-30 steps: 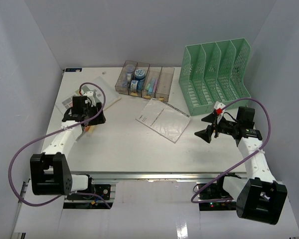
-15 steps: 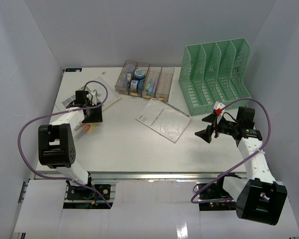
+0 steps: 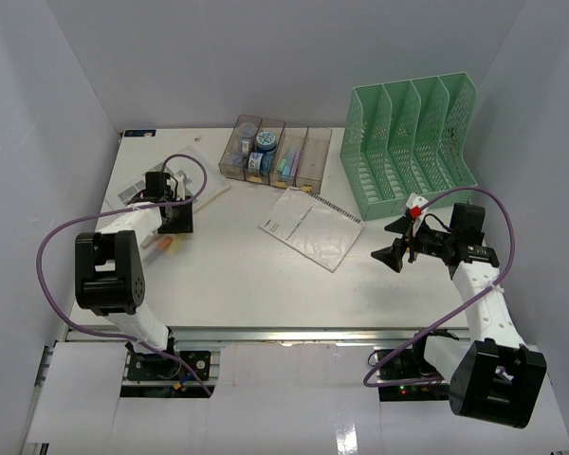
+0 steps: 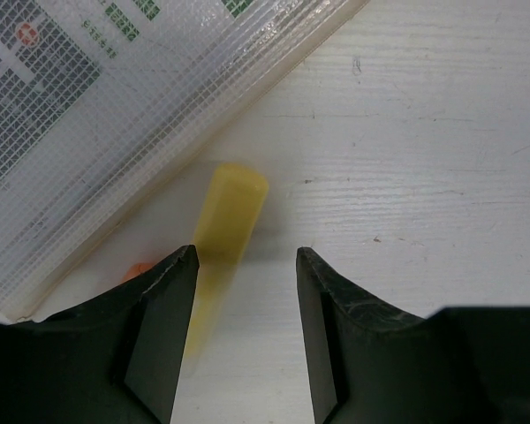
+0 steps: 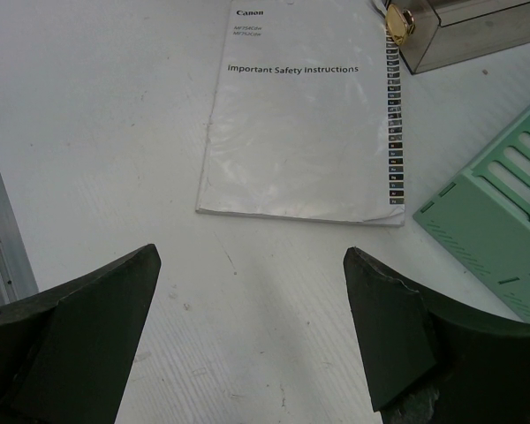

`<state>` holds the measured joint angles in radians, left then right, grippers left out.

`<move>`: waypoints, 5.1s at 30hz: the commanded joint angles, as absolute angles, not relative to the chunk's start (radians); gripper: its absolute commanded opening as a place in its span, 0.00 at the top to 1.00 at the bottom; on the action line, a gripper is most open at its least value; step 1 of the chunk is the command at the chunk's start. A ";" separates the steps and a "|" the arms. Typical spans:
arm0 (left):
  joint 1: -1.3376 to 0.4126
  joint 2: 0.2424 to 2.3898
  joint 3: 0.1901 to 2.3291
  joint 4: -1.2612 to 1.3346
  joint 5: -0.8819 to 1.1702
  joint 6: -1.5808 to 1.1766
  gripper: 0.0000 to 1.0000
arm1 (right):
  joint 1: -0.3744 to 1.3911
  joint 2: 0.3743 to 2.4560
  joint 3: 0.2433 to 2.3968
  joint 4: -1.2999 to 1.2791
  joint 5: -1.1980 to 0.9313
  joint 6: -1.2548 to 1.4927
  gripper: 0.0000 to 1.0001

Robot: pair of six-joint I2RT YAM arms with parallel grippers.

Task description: Organize the desk

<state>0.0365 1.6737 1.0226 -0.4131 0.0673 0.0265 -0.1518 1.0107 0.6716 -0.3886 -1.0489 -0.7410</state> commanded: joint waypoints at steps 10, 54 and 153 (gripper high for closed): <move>0.038 1.714 1.040 -0.422 0.059 0.010 0.43 | -0.164 1.008 0.695 -0.388 -1.057 -0.755 0.09; -0.279 2.165 1.852 -0.070 0.640 -0.612 0.79 | -0.163 1.034 0.695 -0.388 -1.065 -0.753 0.09; 0.187 1.671 0.836 -0.394 0.029 0.115 0.37 | -0.164 1.027 0.701 -0.416 -1.108 -0.777 0.09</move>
<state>0.1833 1.6253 0.8722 -0.3028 0.0882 0.1694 -0.1577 1.0332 0.6716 -0.4168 -1.1015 -0.7670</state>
